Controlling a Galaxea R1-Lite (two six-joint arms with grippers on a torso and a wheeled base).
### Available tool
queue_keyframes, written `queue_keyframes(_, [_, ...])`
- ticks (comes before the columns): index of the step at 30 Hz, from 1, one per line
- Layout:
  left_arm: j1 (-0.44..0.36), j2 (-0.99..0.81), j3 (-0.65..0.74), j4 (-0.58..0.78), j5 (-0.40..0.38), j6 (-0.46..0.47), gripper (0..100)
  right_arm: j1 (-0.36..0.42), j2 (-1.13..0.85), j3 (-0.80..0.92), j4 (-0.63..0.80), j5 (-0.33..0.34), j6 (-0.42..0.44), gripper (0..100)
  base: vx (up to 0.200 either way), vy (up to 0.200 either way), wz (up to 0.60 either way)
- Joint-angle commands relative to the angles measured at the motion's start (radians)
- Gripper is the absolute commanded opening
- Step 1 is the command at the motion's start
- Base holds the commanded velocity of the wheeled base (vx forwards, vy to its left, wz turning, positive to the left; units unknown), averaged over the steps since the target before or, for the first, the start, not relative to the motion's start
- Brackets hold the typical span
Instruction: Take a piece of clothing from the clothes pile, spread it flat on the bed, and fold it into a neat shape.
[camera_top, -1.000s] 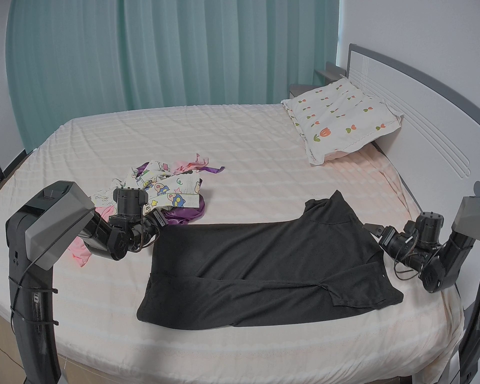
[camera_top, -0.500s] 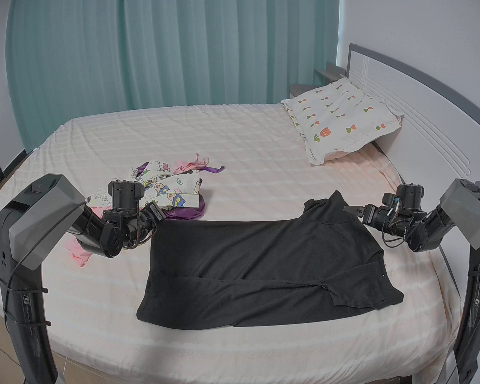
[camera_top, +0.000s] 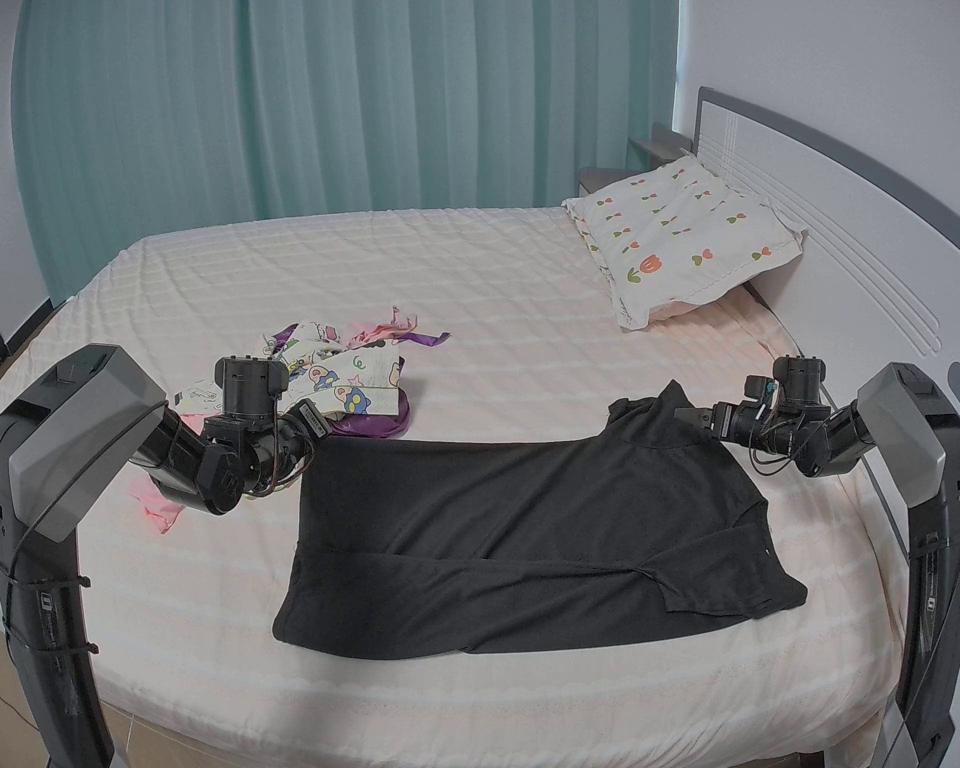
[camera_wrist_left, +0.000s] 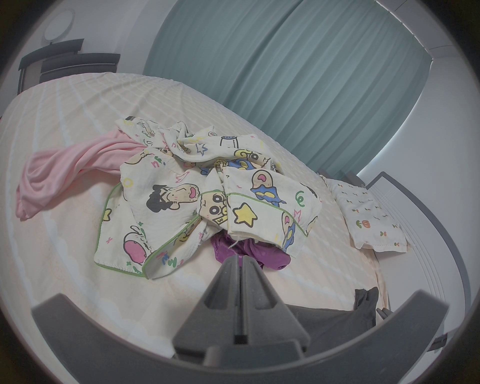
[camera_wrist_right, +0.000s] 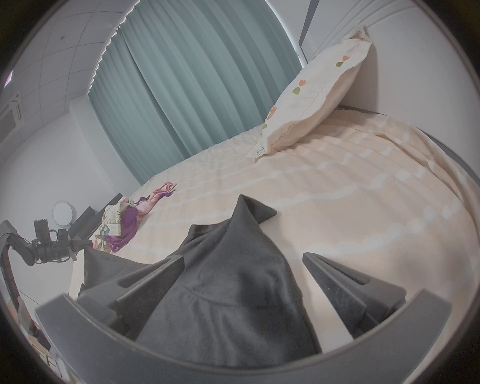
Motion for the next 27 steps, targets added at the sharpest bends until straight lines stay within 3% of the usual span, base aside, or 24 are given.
queue_keyframes(1, [-0.002, -0.008, 0.012, -0.002, 0.0, -0.014, 0, -0.001, 0.062, -0.081, 0.013, 0.0, -0.002, 100, 0.0, 0.0, 0.0])
queue_keyframes(12, [-0.001, -0.016, 0.017, -0.002, 0.0, -0.023, 0, -0.001, 0.097, -0.152, 0.045, 0.02, 0.03, 100, 0.0, 0.0, 0.0])
queue_keyframes(13, [-0.001, -0.016, 0.017, -0.002, 0.0, -0.023, 0, -0.003, 0.097, -0.152, 0.045, 0.02, 0.033, 0, 0.0, 0.0, 0.0])
queue_keyframes(18, [-0.001, -0.014, 0.021, -0.002, 0.0, -0.023, 0, -0.021, 0.088, -0.139, 0.037, 0.068, 0.091, 0, 0.0, 0.0, 0.0])
queue_keyframes(27, [-0.001, -0.016, 0.023, 0.001, 0.002, -0.023, 0, -0.049, 0.073, -0.123, 0.033, 0.072, 0.118, 0, 0.0, 0.0, 0.0])
